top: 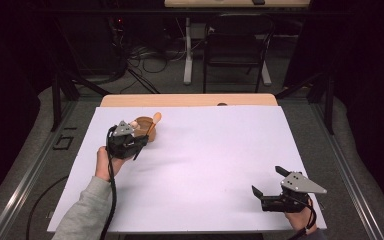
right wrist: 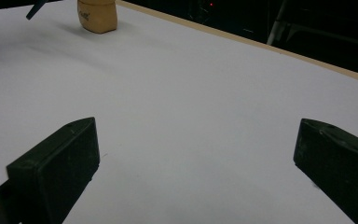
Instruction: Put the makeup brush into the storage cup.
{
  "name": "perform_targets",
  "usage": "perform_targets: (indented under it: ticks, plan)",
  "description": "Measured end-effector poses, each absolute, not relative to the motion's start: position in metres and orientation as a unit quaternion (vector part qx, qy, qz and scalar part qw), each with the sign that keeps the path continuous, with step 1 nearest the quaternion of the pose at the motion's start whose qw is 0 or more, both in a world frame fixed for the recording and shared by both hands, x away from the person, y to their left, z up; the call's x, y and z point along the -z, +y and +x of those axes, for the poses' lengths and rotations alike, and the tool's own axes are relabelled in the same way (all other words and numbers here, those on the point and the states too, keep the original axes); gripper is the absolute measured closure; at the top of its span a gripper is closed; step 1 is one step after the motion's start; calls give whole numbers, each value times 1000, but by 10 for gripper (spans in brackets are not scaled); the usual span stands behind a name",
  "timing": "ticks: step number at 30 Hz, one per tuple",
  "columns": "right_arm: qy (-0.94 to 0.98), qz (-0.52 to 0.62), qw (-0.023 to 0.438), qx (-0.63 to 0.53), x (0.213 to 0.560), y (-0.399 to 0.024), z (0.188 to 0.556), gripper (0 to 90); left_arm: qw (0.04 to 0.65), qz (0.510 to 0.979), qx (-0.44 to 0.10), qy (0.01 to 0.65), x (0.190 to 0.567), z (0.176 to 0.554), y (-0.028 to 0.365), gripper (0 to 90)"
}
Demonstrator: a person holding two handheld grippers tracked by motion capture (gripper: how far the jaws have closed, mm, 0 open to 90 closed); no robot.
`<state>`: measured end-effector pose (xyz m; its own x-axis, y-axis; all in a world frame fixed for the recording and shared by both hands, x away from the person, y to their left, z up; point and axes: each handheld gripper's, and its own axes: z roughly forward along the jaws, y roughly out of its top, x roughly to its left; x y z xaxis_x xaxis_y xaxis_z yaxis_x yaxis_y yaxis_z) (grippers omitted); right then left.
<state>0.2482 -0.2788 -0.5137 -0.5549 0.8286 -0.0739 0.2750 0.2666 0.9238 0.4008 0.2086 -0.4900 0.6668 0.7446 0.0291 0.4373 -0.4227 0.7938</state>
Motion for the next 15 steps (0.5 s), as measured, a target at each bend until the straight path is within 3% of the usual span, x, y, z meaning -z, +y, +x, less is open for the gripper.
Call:
perform_targets:
  ticks: [15]
  plan:
    - [741, 373, 290, -477, 514, -279, 248, 0, 410, 809, -209, 365, 487, 401, 209, 781]
